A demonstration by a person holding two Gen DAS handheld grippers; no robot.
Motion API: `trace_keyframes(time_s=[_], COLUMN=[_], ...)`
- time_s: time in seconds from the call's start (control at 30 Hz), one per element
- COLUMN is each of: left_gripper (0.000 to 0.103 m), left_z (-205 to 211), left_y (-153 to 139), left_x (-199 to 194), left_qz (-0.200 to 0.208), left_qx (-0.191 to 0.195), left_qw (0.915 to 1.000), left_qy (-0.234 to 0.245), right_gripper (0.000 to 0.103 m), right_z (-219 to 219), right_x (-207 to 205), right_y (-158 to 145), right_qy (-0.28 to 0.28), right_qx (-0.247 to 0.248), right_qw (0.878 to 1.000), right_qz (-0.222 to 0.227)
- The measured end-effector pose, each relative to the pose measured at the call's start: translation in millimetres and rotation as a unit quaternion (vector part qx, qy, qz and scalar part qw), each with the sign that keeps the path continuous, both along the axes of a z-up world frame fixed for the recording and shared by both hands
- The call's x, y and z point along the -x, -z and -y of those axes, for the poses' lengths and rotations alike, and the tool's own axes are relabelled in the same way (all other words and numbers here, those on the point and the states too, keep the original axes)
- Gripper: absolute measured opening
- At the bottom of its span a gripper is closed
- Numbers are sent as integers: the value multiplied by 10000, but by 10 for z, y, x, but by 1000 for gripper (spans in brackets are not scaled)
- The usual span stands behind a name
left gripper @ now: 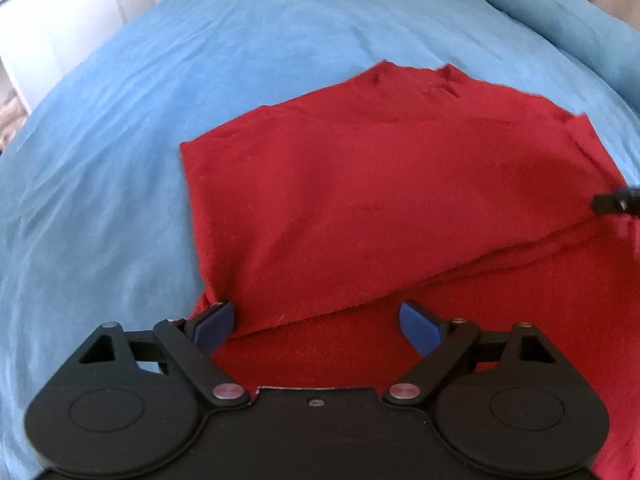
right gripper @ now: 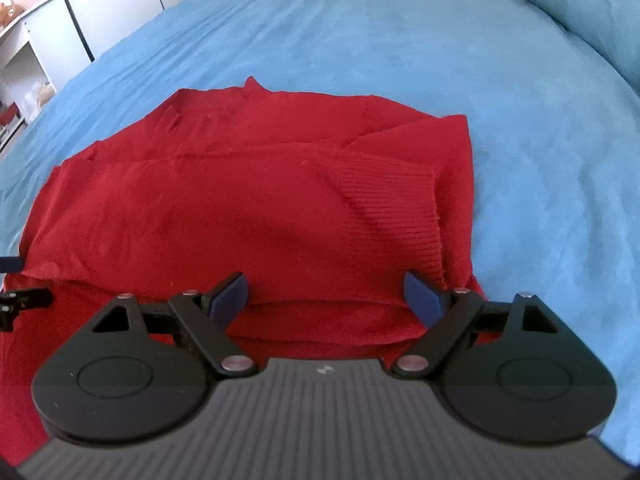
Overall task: Fold small clothes
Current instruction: 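Position both grippers at the ribbed hem of the folded sweater, then grasp the hem with the left gripper while the right gripper grasps it too, lift toward the collar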
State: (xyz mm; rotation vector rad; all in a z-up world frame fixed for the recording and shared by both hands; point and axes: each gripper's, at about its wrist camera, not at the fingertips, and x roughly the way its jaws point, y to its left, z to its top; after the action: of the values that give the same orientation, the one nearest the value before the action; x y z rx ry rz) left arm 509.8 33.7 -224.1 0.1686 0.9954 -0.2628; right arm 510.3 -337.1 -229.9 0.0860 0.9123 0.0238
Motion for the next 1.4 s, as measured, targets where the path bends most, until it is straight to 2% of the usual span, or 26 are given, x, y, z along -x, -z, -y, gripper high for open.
trace_keyframes(time_s=[0.07, 0.2, 0.27, 0.33, 0.47, 0.57, 0.67, 0.73, 0.8, 0.93, 1.07, 1.27, 1.37, 1.4], left_gripper=[92, 94, 98, 99, 99, 99, 97, 90, 85, 63, 62, 59, 51, 45], left_z=[-37, -201, -346, -522, -722, -754, -790, -780, -768, -740, -661, -521, -513, -511], left_y=[-162, -691, -927, -1101, -1234, -1146, -940, -794, -616, -334, -208, -136, -144, -152], left_x=[-22, 332, 559, 809, 1337, 1657, 2040, 2215, 2358, 2519, 2543, 2437, 2417, 2395], left_qz=[80, 591, 691, 578, 169, -278, -881, -1140, -1414, -1818, -1842, -1844, -1880, -1892], left_qx=[119, 39, 38, 129, 182, 223, 295, 299, 272, 332, 362, 286, 302, 311], left_qw=[9996, 9975, 9966, 9957, 9950, 9950, 9910, 9881, 9842, 9764, 9751, 9746, 9733, 9730], left_qy=[-225, -375, -458, -719, -970, -937, -963, -990, -1034, -1117, -1179, -1237, -1285, -1283], right_gripper=[100, 100, 100, 100, 100, 99, 97, 95, 89, 79, 77, 68, 58, 52], right_z=[60, 220, 310, 362, 423, 381, 319, 277, 277, 328, 372, 348, 354, 336], right_x=[147, 526, 803, 1050, 1695, 2106, 2480, 2688, 2846, 3052, 3101, 3056, 3026, 3042], right_y=[-183, -625, -839, -979, -1106, -1060, -899, -793, -640, -351, -232, -109, -118, -135], right_qy=[-36, -31, 34, 107, 236, 266, 297, 353, 492, 852, 1095, 1227, 1288, 1277], right_qx=[32, -84, -105, -157, -116, -104, -64, 0, 59, 11, -128, -144, -251, -301], right_qw=[9998, 9985, 9981, 9983, 9995, 9991, 9958, 9931, 9897, 9805, 9755, 9724, 9720, 9719], right_qz=[192, 532, 601, 543, 149, -328, -867, -1118, -1343, -1772, -1904, -1979, -1951, -1955])
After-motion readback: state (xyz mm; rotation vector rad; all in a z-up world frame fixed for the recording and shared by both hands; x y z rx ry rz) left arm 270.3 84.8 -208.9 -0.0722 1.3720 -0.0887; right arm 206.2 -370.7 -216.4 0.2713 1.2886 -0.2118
